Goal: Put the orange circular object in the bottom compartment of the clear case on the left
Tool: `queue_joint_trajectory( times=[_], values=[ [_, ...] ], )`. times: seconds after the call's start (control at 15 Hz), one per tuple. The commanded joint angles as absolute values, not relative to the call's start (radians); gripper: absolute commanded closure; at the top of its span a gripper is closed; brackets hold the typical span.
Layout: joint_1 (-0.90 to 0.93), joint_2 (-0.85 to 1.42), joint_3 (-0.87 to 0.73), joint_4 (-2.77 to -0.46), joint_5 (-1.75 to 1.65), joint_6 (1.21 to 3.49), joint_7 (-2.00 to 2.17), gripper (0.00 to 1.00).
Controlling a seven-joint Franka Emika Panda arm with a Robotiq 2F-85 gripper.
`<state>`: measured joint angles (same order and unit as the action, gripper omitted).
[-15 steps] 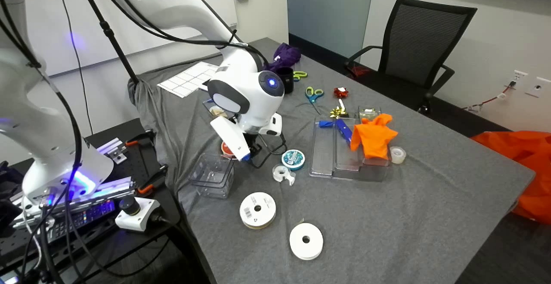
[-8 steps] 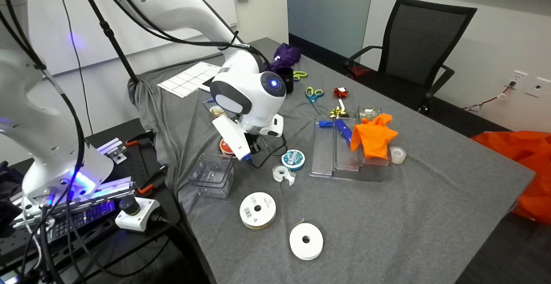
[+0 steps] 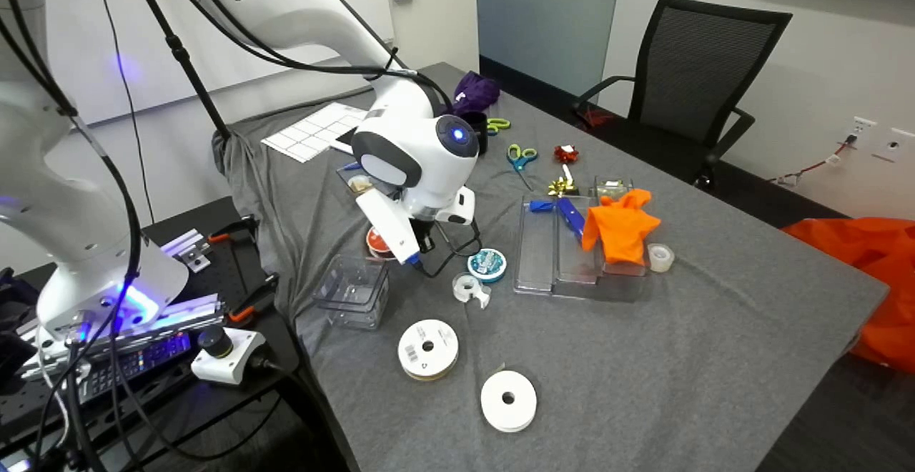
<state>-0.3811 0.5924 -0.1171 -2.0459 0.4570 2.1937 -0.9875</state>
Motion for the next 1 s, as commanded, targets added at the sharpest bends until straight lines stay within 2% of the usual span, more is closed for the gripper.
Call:
queue_joint_trajectory(
  times=[0.0,0.93],
  values=[
    [-0.410,0.603,-0.092,-2.043,0.444,2.201,-0.982,0.99],
    [-0.458,0.441,-0.110,-2.126,0.463,1.986,-1.116,0.99]
  ],
)
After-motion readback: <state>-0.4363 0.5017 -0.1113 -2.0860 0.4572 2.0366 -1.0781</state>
